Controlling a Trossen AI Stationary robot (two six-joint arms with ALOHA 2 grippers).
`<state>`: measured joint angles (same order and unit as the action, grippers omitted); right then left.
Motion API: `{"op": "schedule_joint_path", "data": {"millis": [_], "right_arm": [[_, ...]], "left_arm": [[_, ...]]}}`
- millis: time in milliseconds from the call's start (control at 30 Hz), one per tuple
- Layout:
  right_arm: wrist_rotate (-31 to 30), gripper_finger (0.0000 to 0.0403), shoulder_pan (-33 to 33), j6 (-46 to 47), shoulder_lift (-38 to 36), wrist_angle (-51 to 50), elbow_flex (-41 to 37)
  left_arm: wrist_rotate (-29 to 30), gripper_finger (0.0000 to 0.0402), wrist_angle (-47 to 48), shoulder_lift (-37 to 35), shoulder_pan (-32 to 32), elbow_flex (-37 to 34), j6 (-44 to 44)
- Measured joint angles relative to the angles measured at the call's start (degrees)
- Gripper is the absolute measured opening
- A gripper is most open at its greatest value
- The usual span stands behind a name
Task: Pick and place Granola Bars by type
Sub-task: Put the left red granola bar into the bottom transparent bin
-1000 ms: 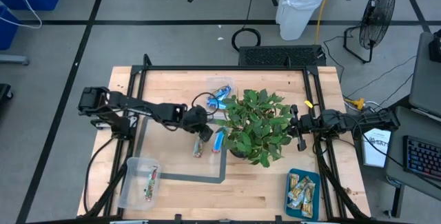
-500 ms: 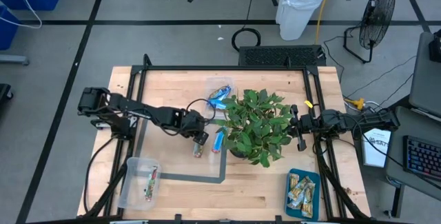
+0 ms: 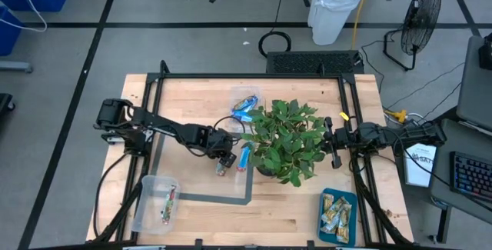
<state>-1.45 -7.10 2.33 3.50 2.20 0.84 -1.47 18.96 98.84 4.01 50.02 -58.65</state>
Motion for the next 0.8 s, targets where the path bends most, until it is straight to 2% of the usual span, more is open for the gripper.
{"op": "schedule_joint_path", "data": {"millis": [467, 633, 800], "right_arm": [[0.0, 0.0, 0.0, 0.0, 0.01, -0.09, -0.01], [0.0, 0.0, -0.01, -0.02, 0.01, -0.11, -0.01], [0.02, 0.0, 0.01, -0.02, 0.01, -0.13, -0.02]], "left_arm": [[1.35, 0.023, 0.37, -1.55, 0.24, -0.17, 0.48], [0.88, 0.0228, 0.4, -1.55, 0.24, -0.2, 3.06], [-0.11, 0.0182, 0.96, -3.02, 0.18, -0.41, 4.33]]}}
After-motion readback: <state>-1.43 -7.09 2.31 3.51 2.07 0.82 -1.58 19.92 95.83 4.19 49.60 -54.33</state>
